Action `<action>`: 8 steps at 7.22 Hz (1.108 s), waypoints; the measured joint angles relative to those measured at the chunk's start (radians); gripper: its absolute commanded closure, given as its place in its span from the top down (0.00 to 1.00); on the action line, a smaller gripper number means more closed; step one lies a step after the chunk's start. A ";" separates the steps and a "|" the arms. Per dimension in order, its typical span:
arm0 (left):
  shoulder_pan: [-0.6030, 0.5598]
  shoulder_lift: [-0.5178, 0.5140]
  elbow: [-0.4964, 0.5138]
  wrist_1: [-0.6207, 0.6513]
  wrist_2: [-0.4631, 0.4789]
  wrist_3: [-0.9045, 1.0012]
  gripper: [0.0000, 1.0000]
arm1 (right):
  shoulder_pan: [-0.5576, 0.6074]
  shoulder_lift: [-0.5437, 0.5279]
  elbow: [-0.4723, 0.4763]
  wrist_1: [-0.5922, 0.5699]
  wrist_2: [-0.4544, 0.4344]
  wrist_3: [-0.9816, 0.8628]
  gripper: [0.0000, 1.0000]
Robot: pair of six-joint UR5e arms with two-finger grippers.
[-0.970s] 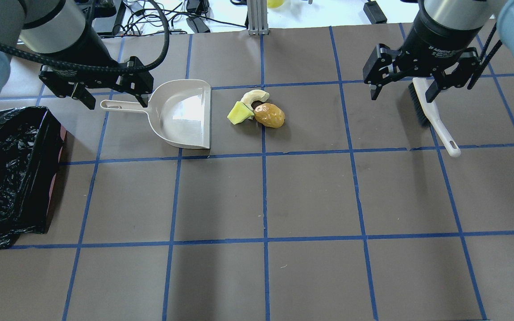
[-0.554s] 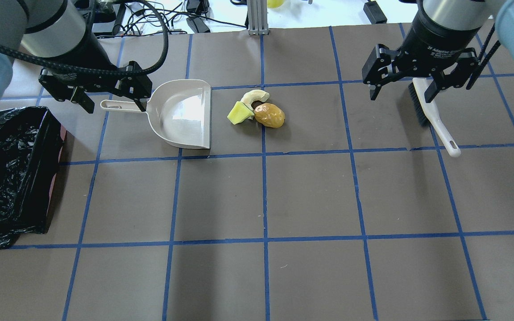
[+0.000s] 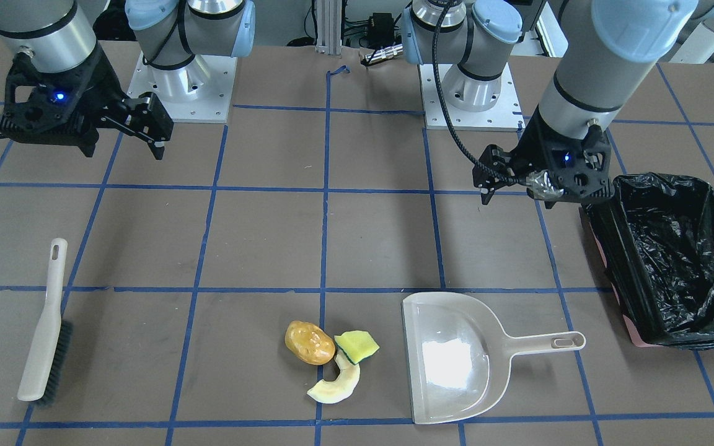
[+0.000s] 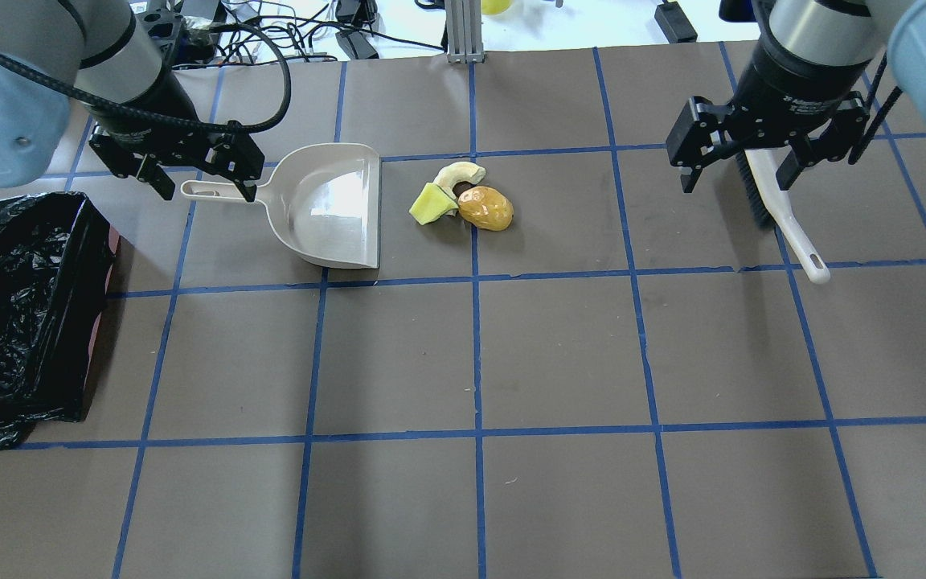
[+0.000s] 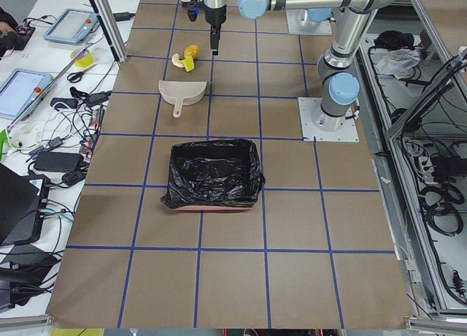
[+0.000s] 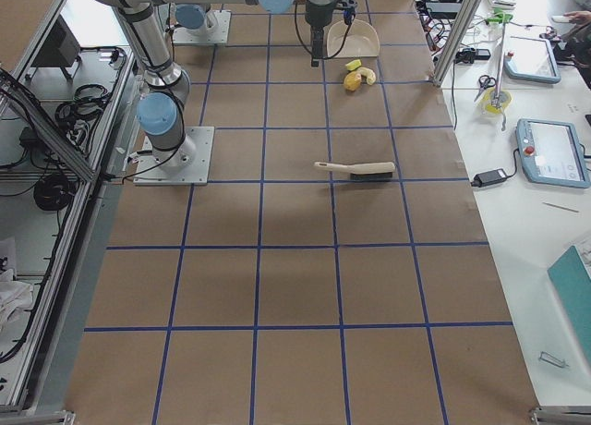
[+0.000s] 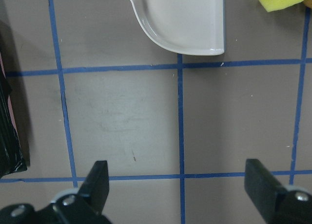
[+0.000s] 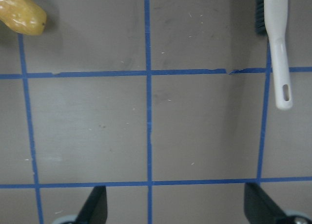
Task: Sweep and dump trash into bin
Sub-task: 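Lower the left gripper onto the dustpan handle while the right moves to the brush, then grasp the dustpan handle with the left gripper while the right gripper grasps the brush handle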
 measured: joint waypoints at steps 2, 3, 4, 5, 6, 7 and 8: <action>0.003 -0.119 0.006 0.137 -0.015 0.028 1.00 | -0.126 0.007 0.021 -0.009 -0.019 -0.183 1.00; 0.005 -0.175 0.010 0.196 -0.019 0.068 1.00 | -0.185 0.021 0.045 -0.045 -0.029 -0.239 1.00; 0.009 -0.222 0.013 0.241 -0.022 0.127 1.00 | -0.227 0.046 0.084 -0.129 -0.053 -0.307 1.00; 0.018 -0.261 0.021 0.274 -0.024 0.224 1.00 | -0.258 0.072 0.128 -0.230 -0.077 -0.376 1.00; 0.035 -0.293 0.045 0.292 -0.026 0.377 1.00 | -0.283 0.101 0.162 -0.308 -0.084 -0.416 1.00; 0.061 -0.326 0.082 0.295 -0.027 0.559 1.00 | -0.300 0.137 0.182 -0.369 -0.083 -0.438 1.00; 0.089 -0.363 0.115 0.297 -0.026 0.744 1.00 | -0.310 0.180 0.189 -0.424 -0.083 -0.458 1.00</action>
